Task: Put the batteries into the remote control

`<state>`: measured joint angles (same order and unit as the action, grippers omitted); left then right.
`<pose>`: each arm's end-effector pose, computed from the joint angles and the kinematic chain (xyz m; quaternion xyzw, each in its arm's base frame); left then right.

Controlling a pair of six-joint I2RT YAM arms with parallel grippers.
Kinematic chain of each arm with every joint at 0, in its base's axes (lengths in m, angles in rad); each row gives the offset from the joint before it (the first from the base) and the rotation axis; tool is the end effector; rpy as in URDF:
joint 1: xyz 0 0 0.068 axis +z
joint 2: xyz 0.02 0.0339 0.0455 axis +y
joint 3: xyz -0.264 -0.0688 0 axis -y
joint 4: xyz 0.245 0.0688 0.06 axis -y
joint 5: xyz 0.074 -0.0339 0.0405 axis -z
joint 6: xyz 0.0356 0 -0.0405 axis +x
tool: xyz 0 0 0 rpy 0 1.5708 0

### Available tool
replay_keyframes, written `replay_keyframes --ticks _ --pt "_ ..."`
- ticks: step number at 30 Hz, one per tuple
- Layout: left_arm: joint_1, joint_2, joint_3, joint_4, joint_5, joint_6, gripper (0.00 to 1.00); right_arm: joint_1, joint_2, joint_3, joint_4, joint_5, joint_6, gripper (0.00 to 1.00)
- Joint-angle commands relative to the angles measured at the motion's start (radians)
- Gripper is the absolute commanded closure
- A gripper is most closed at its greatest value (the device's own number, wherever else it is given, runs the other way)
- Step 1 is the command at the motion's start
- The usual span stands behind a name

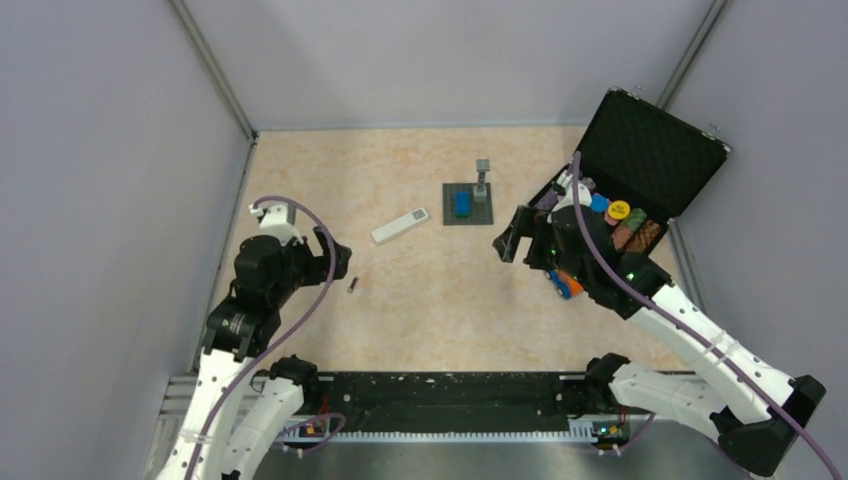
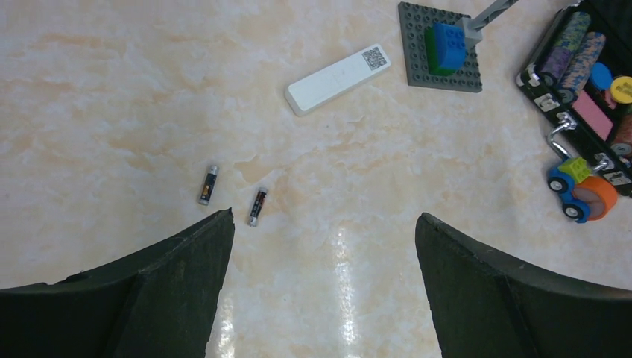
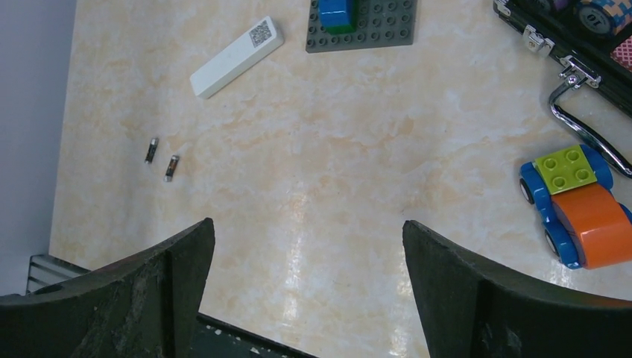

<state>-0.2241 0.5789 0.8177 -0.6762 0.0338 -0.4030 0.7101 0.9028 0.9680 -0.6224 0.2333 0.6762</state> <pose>0.1188 -0.0283 0.3278 -0.0663 0.8410 -0.1791 0.5062 0.1489 0.1171 0.3391 0.0418 0.8692 0.2298 0.4359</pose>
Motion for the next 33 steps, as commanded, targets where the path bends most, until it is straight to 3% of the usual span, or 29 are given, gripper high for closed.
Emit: replay_keyframes --ticks 1,6,10,14,18,24,33 --pt "0.000 0.110 -0.010 0.169 -0.038 0.098 0.04 -0.006 0.037 -0.011 0.018 0.007 -0.007 0.06" --pt "0.000 0.425 0.111 0.175 -0.170 0.263 0.04 -0.006 0.085 -0.023 0.060 -0.047 0.011 0.09" --pt "-0.001 0.657 0.219 0.150 0.041 0.426 0.06 -0.006 0.111 -0.029 0.073 -0.049 0.012 0.09" --pt "-0.001 0.817 0.296 0.236 0.192 0.447 0.06 -0.007 0.127 -0.033 0.085 -0.046 0.008 0.09" --pt "-0.011 0.978 0.369 0.329 0.272 0.408 0.16 -0.006 0.152 -0.028 0.091 -0.065 0.003 0.09" --pt "-0.065 1.185 0.478 0.388 0.227 0.379 0.21 -0.007 0.163 -0.059 0.142 -0.126 0.019 0.09" --pt "-0.133 1.381 0.651 0.321 0.115 0.435 0.18 -0.007 0.170 -0.087 0.159 -0.190 0.024 0.09"
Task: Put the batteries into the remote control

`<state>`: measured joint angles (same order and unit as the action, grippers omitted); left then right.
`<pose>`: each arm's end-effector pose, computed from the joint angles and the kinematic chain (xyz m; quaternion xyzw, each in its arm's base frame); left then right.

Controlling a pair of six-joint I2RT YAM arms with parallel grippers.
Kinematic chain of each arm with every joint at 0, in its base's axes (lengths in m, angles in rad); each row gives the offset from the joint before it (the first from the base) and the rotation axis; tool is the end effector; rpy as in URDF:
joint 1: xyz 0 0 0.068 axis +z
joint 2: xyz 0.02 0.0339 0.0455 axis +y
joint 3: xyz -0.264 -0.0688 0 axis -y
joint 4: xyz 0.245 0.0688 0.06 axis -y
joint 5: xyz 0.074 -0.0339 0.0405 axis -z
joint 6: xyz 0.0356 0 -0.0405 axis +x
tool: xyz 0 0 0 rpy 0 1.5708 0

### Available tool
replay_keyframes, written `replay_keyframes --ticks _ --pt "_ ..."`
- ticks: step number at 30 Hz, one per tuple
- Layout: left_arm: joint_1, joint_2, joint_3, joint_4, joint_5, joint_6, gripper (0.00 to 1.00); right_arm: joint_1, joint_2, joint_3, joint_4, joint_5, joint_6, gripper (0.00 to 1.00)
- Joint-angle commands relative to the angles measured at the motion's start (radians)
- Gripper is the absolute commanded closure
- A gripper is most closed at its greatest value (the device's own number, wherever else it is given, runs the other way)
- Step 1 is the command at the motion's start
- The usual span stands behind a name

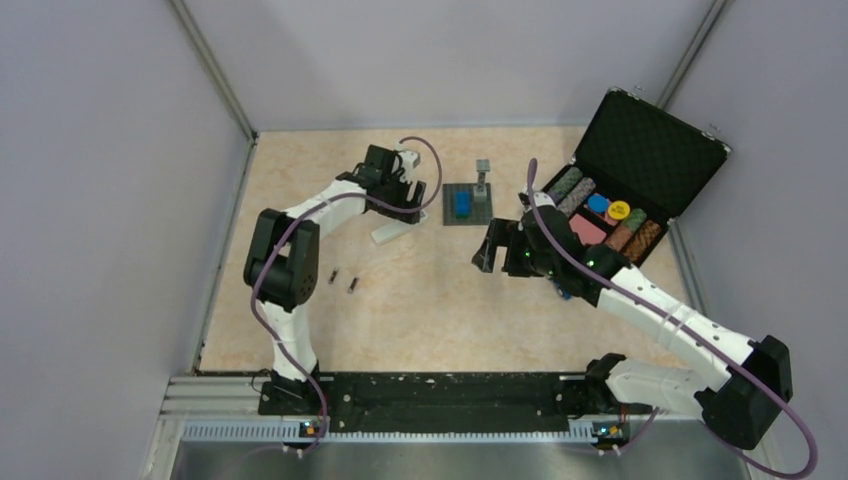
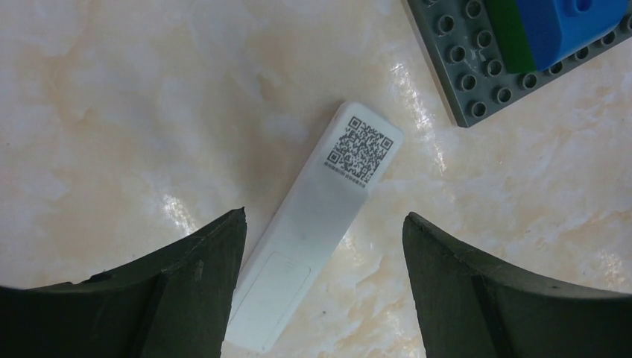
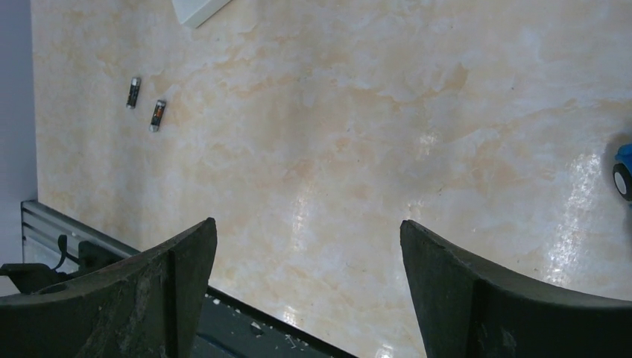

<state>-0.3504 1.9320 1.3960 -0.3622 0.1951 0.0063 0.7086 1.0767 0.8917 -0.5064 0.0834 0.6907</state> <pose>0.3944 -0.1515 0.2017 0.1983 0.9189 -0.1468 0.3078 0.1773 0.1481 0.2900 0.0097 0.9042 0.2450 0.3497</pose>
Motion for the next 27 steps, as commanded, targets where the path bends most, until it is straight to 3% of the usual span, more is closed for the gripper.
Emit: replay_keyframes --ticks 1,10,27 --pt "-0.009 0.042 0.088 -0.001 -0.055 0.025 0.18 -0.006 -0.005 -0.013 0.043 -0.039 0.009 0.09" --pt "-0.040 0.181 0.231 -0.158 -0.132 -0.002 0.23 -0.005 -0.033 -0.028 0.040 -0.025 0.004 0.09" --pt "-0.080 0.174 0.205 -0.163 -0.071 0.031 0.25 -0.006 -0.065 -0.049 0.016 -0.010 0.009 0.09"
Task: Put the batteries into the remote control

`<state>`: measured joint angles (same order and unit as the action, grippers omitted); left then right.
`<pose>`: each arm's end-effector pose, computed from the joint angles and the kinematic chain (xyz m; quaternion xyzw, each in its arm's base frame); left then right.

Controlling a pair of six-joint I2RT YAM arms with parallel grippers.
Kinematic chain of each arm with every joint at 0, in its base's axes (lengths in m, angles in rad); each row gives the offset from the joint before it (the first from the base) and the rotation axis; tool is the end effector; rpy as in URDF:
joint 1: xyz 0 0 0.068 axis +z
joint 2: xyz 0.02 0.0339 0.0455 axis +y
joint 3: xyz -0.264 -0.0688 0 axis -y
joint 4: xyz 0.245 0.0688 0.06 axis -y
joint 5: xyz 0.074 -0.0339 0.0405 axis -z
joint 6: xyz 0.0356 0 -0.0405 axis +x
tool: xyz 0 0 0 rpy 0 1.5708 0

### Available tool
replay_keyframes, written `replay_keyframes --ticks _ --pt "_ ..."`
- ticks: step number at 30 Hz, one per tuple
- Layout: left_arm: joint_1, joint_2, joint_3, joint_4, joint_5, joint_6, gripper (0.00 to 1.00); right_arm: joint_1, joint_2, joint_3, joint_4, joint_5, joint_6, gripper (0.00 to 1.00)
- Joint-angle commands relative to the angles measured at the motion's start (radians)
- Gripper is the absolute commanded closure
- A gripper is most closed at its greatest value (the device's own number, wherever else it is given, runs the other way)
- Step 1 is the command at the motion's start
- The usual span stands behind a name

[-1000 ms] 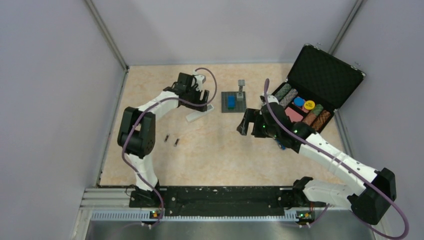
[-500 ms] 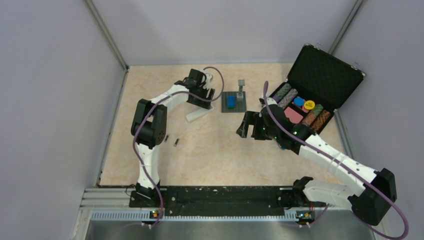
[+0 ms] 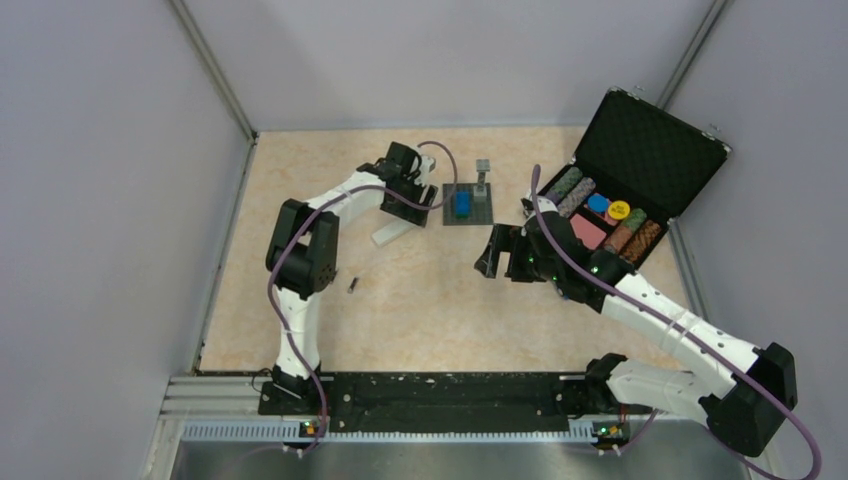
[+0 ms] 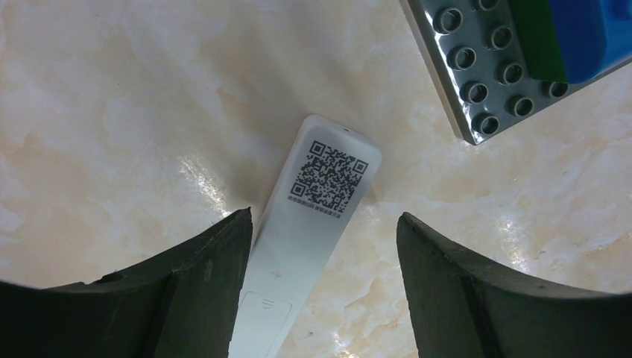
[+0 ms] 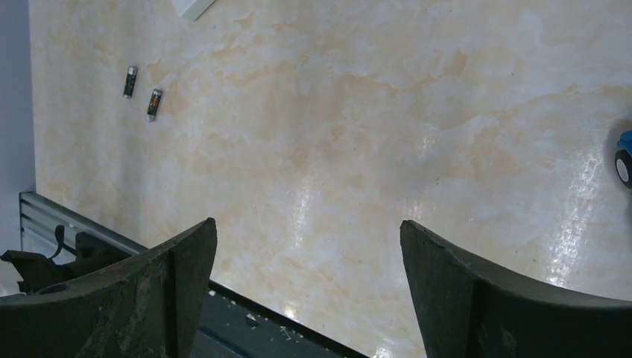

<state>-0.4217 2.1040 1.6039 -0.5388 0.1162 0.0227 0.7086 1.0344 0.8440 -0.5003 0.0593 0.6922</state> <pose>0.4120 -0.1894 0.1818 0.2272 0.9362 -0.1069 0.2461 0.1695 0.1425 0.2832 0.0052 0.9044 0.2539 0.3428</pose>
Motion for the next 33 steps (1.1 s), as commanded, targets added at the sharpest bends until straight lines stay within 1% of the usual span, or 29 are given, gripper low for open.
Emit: replay_keyframes --ticks 1,4,6,8,9,11,13,15,17,18,19,21,24,26,30,31,33 --pt "-0.009 0.005 -0.001 0.013 -0.008 0.008 0.27 -0.006 -0.024 -0.003 0.010 0.015 0.008 0.09" --pt "-0.011 0.018 0.005 0.008 -0.068 -0.017 0.33 -0.006 -0.024 -0.009 0.009 0.019 0.010 0.09" --pt "-0.010 0.025 0.013 0.001 -0.101 -0.055 0.41 -0.006 -0.021 -0.012 0.010 0.022 0.015 0.09" --pt "-0.011 0.031 0.018 -0.003 -0.105 -0.071 0.55 -0.006 -0.019 -0.013 0.011 0.022 0.018 0.09" --pt "-0.011 0.037 0.023 -0.009 -0.106 -0.077 0.60 -0.006 -0.018 -0.013 0.012 0.021 0.018 0.09" --pt "-0.012 0.048 0.037 -0.026 -0.099 -0.086 0.60 -0.006 -0.015 -0.013 0.013 0.018 0.017 0.10" --pt "-0.015 0.062 0.050 -0.046 -0.103 -0.090 0.56 -0.006 -0.012 -0.013 0.013 0.017 0.017 0.09" --pt "-0.020 0.069 0.053 -0.058 -0.122 -0.095 0.50 -0.006 -0.013 -0.013 0.013 0.014 0.016 0.10" --pt "-0.023 0.074 0.054 -0.070 -0.157 -0.117 0.48 -0.005 -0.014 -0.014 0.014 0.013 0.013 0.09" --pt "-0.024 0.076 0.055 -0.075 -0.163 -0.130 0.49 -0.006 -0.013 -0.014 0.013 0.013 0.014 0.09" --pt "-0.024 0.074 0.054 -0.079 -0.170 -0.151 0.54 -0.006 -0.014 -0.016 0.013 0.011 0.014 0.09" --pt "-0.023 0.076 0.060 -0.091 -0.181 -0.199 0.69 -0.006 -0.012 -0.018 0.013 0.010 0.015 0.10" --pt "-0.024 0.071 0.097 -0.143 -0.176 -0.286 0.94 -0.006 -0.006 -0.017 0.013 -0.001 0.022 0.10" --pt "-0.024 0.041 0.099 -0.152 -0.173 -0.350 1.00 -0.006 -0.005 -0.016 0.017 -0.008 0.030 0.10" --pt "-0.024 -0.061 0.085 -0.163 -0.139 -0.528 1.00 -0.006 -0.004 -0.013 0.051 -0.040 0.039 0.11" --pt "-0.025 -0.100 0.074 -0.156 -0.108 -0.576 1.00 -0.006 -0.002 -0.013 0.072 -0.052 0.039 0.11" --pt "-0.026 -0.166 0.045 -0.128 -0.027 -0.658 1.00 -0.006 0.005 -0.008 0.130 -0.128 0.036 0.12"
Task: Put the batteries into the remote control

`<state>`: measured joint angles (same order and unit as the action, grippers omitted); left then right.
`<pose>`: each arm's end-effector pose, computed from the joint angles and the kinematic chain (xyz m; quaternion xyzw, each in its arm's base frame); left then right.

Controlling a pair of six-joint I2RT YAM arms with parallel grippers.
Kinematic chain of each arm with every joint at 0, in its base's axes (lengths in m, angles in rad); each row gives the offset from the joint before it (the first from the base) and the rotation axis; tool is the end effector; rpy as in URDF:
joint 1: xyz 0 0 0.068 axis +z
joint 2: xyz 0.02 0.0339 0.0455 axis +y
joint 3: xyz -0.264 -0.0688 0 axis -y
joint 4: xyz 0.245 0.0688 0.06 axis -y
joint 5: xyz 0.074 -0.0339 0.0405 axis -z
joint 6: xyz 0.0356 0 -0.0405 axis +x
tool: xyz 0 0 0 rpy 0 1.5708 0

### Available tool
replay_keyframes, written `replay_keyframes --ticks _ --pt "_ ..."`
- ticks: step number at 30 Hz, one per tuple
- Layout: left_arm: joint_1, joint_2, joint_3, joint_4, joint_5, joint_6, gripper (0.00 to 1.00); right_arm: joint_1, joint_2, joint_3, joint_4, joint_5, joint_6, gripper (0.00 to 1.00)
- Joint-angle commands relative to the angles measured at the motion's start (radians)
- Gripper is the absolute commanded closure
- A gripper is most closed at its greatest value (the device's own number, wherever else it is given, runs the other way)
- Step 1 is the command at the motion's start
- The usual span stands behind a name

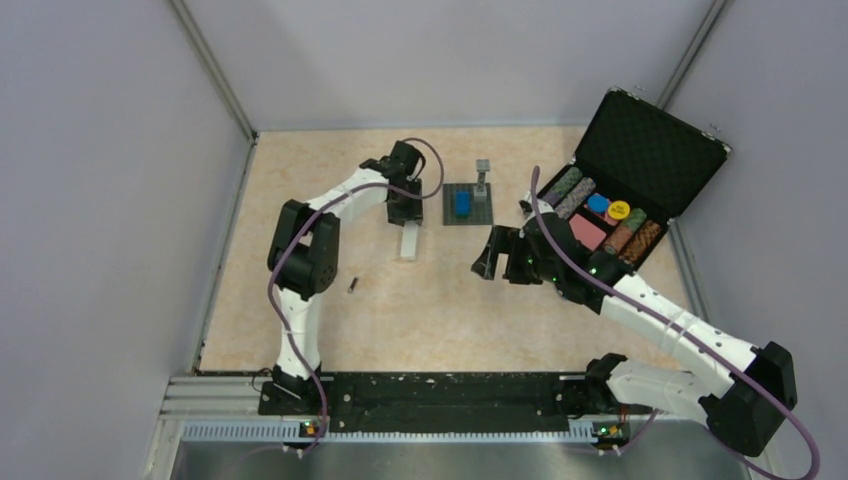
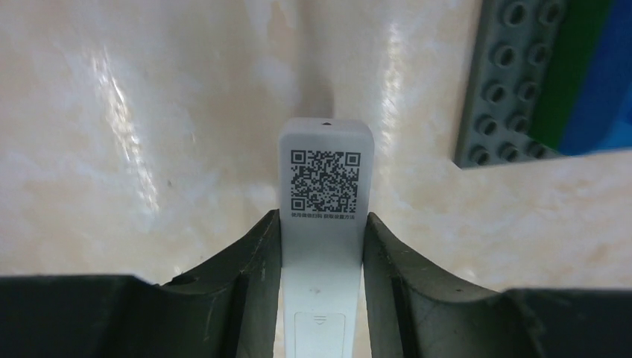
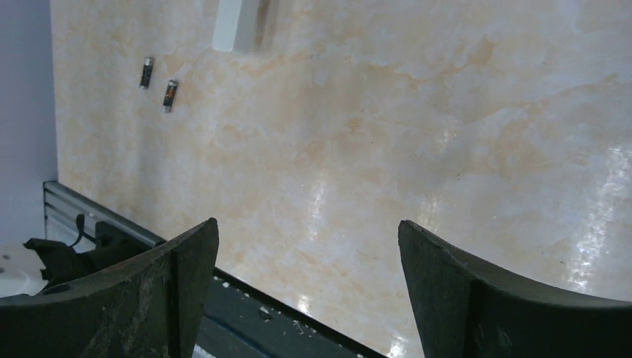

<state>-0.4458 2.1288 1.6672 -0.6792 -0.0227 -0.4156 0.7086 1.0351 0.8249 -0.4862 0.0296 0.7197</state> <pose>0.4078 -0.1940 0.1824 0.0123 0.9768 -0.0790 0.1985 0.1688 0.1433 0.2778 0.0113 0.9058 0.2672 0.3287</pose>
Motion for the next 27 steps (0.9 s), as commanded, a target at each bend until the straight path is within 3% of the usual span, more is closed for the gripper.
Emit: replay_keyframes --ticks 1,8,13,21,27 --pt "-0.005 -0.230 -0.038 0.030 0.129 -0.260 1.00 -0.005 0.014 0.017 0.138 -0.121 0.010 0.13" --pt "-0.011 -0.498 -0.231 0.151 0.279 -0.526 1.00 0.014 0.067 0.064 0.233 -0.139 0.049 0.15" --pt "-0.023 -0.641 -0.416 0.301 0.405 -0.710 1.00 0.147 0.138 0.213 0.174 -0.038 -0.009 0.15" --pt "-0.060 -0.807 -0.520 0.342 0.342 -0.874 1.00 0.222 0.159 0.256 0.204 0.043 0.062 0.17" --pt "-0.087 -0.852 -0.525 0.295 0.255 -0.917 1.00 0.223 0.212 0.298 0.111 0.128 0.148 0.33"
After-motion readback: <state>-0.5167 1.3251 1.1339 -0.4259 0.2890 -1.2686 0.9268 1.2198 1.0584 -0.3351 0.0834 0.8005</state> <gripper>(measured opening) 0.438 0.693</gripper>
